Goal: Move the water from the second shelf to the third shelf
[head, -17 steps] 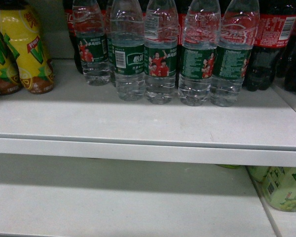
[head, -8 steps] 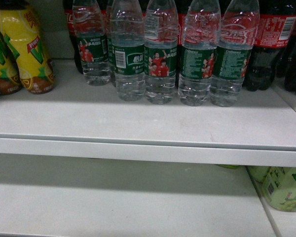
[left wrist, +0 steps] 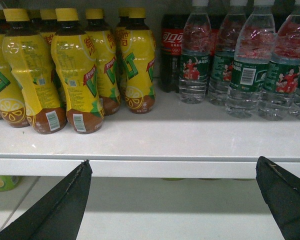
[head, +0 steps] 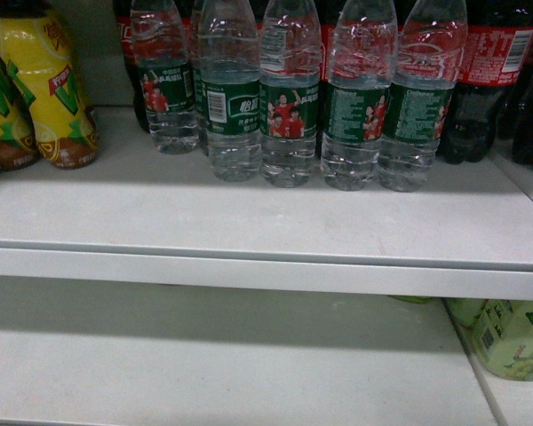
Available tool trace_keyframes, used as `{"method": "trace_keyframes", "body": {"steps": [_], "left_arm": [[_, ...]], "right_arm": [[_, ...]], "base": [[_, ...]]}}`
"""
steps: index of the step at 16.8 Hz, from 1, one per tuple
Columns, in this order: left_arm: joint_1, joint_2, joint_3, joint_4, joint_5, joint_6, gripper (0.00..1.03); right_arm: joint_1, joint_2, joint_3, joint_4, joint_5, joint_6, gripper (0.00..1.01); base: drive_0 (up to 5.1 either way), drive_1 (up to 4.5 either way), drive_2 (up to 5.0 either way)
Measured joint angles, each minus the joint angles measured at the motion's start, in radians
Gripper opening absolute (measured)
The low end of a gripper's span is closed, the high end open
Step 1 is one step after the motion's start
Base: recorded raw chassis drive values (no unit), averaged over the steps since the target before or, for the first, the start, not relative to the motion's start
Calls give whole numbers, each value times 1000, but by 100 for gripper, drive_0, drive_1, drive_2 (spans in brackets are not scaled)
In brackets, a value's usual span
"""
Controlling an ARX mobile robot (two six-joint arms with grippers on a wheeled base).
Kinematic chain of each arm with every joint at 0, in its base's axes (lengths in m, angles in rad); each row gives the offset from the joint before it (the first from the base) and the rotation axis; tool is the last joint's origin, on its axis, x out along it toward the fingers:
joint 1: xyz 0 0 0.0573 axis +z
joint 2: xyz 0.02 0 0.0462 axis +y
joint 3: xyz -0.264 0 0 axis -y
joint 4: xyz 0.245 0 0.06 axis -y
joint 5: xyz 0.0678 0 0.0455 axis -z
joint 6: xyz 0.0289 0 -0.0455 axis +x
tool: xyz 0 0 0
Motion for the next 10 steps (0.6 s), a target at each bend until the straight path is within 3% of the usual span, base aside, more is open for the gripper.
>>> {"method": "trace_keyframes", "body": {"steps": [10], "left_arm": [[0, 0, 0, -2, 2, 0, 98]], "right_arm": [[0, -2, 1, -7, 0, 3, 44]], "base": [[0, 0, 0]]}}
